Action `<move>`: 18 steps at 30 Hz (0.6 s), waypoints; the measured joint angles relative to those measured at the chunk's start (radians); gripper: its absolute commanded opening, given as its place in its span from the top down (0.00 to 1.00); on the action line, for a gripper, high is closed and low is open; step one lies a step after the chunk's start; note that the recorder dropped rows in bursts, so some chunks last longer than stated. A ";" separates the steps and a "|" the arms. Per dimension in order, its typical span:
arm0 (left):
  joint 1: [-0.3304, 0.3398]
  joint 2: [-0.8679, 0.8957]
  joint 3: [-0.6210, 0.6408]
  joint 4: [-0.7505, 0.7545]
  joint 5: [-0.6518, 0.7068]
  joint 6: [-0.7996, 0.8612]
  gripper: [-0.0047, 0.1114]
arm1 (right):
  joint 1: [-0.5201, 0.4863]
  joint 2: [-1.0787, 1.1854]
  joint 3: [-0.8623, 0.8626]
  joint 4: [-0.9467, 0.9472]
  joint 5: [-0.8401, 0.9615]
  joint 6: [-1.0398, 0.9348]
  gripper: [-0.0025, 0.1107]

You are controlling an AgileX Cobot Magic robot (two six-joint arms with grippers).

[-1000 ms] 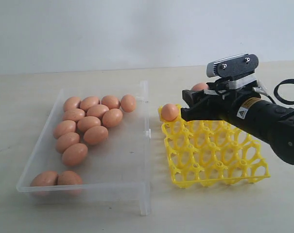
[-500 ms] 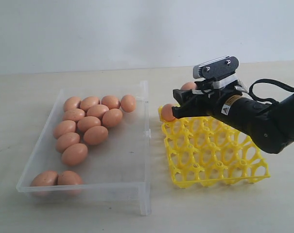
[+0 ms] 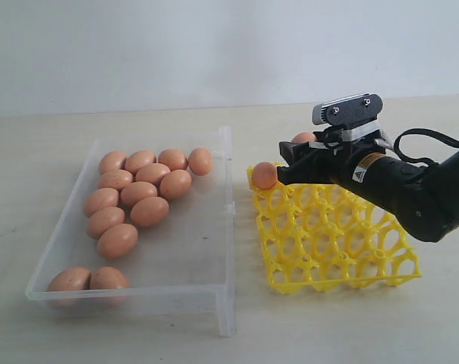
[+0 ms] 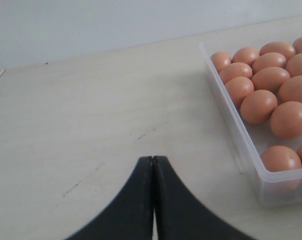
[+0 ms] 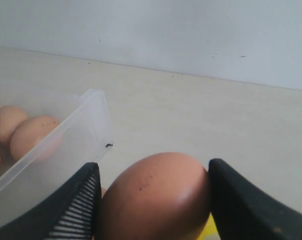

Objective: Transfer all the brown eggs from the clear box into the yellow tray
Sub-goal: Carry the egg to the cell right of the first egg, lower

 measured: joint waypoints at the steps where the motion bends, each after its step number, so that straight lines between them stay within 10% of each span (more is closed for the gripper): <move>1: 0.000 0.000 0.000 0.000 0.000 0.000 0.96 | 0.000 0.002 0.000 0.000 0.000 0.000 0.98; 18: 0.000 0.000 0.000 0.000 0.000 0.000 0.96 | 0.000 0.006 -0.002 -0.026 -0.002 0.002 0.98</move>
